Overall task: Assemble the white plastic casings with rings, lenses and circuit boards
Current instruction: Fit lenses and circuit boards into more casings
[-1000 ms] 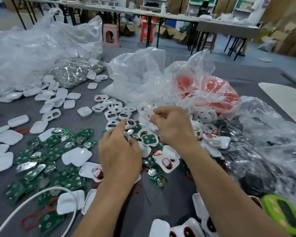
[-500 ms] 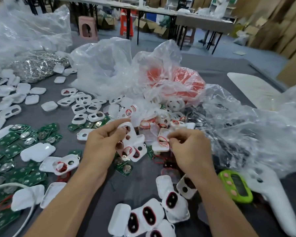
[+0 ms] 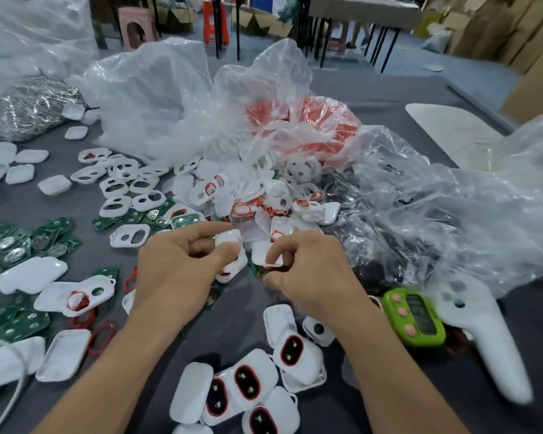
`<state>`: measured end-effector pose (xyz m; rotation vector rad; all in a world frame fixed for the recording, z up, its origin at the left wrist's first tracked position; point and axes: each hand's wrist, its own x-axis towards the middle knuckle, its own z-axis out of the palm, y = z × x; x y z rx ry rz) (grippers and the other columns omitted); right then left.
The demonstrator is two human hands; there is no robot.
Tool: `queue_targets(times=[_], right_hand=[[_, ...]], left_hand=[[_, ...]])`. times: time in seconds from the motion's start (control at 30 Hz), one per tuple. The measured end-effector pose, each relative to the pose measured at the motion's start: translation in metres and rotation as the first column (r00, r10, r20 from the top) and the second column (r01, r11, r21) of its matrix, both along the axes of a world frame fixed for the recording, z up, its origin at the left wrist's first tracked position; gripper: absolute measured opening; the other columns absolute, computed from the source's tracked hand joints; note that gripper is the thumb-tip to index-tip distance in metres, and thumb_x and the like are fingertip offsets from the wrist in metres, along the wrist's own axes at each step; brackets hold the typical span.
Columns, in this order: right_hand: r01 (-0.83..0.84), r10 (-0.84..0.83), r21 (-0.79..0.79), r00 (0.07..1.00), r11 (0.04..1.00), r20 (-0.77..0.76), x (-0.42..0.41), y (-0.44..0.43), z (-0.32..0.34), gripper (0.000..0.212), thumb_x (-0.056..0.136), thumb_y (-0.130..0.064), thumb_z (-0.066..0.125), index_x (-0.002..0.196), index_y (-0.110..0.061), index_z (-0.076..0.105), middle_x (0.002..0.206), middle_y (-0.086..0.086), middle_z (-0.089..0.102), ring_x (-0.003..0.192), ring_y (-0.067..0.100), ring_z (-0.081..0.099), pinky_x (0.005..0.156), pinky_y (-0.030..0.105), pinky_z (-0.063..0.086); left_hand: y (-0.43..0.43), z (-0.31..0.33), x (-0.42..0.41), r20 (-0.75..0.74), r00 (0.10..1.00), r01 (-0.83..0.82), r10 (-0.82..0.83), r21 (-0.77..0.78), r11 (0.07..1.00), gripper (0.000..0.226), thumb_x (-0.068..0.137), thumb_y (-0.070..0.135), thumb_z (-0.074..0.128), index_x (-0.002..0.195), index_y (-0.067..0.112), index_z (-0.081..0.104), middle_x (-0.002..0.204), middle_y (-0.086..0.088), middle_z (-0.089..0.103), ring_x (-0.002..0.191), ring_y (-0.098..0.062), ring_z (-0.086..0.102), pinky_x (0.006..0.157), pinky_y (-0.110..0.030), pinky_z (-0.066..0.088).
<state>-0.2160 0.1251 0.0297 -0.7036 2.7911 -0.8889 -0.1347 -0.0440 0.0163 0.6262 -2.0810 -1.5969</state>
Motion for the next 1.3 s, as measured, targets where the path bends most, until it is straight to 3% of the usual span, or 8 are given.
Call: queue_targets(times=[0.1,0.23,0.4,0.6,0.67,0.8,1.07,1.3], right_hand=[[0.020,-0.012,0.068,0.993,0.998,-0.114,0.009,-0.005,0.004,0.018,0.079,-0.032,0.082,0.095,-0.030,0.074,0.092,-0.009,0.068,0.090,0.017,0.065,0.083,0.030,0.052],[0.032,-0.013,0.108,0.985,0.994,-0.175,0.017,-0.011,0.006,0.018,0.083,-0.023,0.076,0.099,-0.030,0.073,0.101,-0.005,0.072,0.097,0.022,0.067,0.083,0.032,0.051],[0.037,-0.037,-0.007,0.975,0.999,-0.220,0.018,-0.008,0.014,0.014,0.078,-0.018,0.080,0.086,-0.029,0.075,0.090,-0.007,0.071,0.090,0.018,0.065,0.082,0.031,0.054],[0.008,0.026,0.197,0.986,0.980,-0.167,0.020,-0.010,0.013,0.011,0.085,-0.014,0.073,0.089,-0.024,0.076,0.083,0.001,0.072,0.081,0.025,0.069,0.073,0.032,0.056],[0.001,0.037,0.202,0.982,0.979,-0.184,0.021,-0.010,0.011,0.012,0.085,-0.013,0.070,0.084,-0.024,0.073,0.081,0.000,0.069,0.079,0.025,0.068,0.067,0.031,0.050],[-0.007,0.005,-0.065,1.000,0.998,-0.024,0.014,-0.006,0.007,0.016,0.089,-0.015,0.067,0.079,-0.026,0.075,0.077,-0.008,0.067,0.076,0.014,0.062,0.069,0.031,0.050],[0.192,-0.019,-0.485,0.941,0.853,0.339,0.010,-0.007,0.009,0.023,0.094,-0.004,0.052,0.079,-0.019,0.062,0.075,0.004,0.073,0.059,0.020,0.063,0.056,0.034,0.050],[0.027,-0.021,-0.417,1.000,0.909,0.018,0.019,-0.009,0.009,0.012,0.092,-0.014,0.067,0.084,-0.017,0.076,0.063,-0.009,0.063,0.056,0.007,0.053,0.061,0.022,0.047]], left_hand=[[0.003,0.000,0.001,0.021,1.000,0.017,-0.017,-0.017,1.000,0.024,0.077,0.026,0.088,0.089,0.044,0.079,0.073,0.005,0.077,0.070,-0.026,0.071,0.071,-0.035,0.060],[0.004,0.000,0.002,-0.003,1.000,0.029,-0.029,-0.088,0.996,0.022,0.077,0.029,0.088,0.087,0.047,0.078,0.061,0.012,0.070,0.048,-0.001,0.055,0.052,-0.008,0.044],[0.007,-0.002,0.005,-0.032,0.996,0.073,-0.079,-0.150,0.986,0.021,0.078,0.033,0.087,0.092,0.046,0.078,0.056,0.014,0.065,0.046,0.000,0.050,0.051,-0.007,0.040],[0.012,-0.007,0.005,0.002,0.991,0.132,-0.134,-0.178,0.975,0.024,0.079,0.036,0.086,0.098,0.048,0.076,0.066,0.012,0.073,0.052,-0.005,0.062,0.066,-0.028,0.054],[0.015,-0.008,0.005,0.004,0.991,0.133,-0.134,-0.180,0.975,0.024,0.079,0.034,0.086,0.096,0.047,0.076,0.066,0.013,0.073,0.052,-0.002,0.062,0.065,-0.021,0.052],[0.016,-0.007,0.005,0.022,0.992,0.128,-0.126,-0.173,0.977,0.020,0.078,0.033,0.086,0.093,0.043,0.077,0.064,0.014,0.072,0.051,0.000,0.062,0.058,-0.006,0.045],[0.016,-0.007,0.005,0.046,0.995,0.096,-0.090,-0.135,0.986,0.023,0.082,0.031,0.083,0.101,0.042,0.076,0.070,0.012,0.075,0.061,-0.010,0.073,0.072,-0.030,0.056],[0.018,-0.006,0.006,0.039,0.979,0.202,-0.199,-0.086,0.976,0.027,0.085,0.029,0.081,0.099,0.051,0.075,0.073,0.008,0.077,0.059,-0.012,0.073,0.057,-0.011,0.052]])
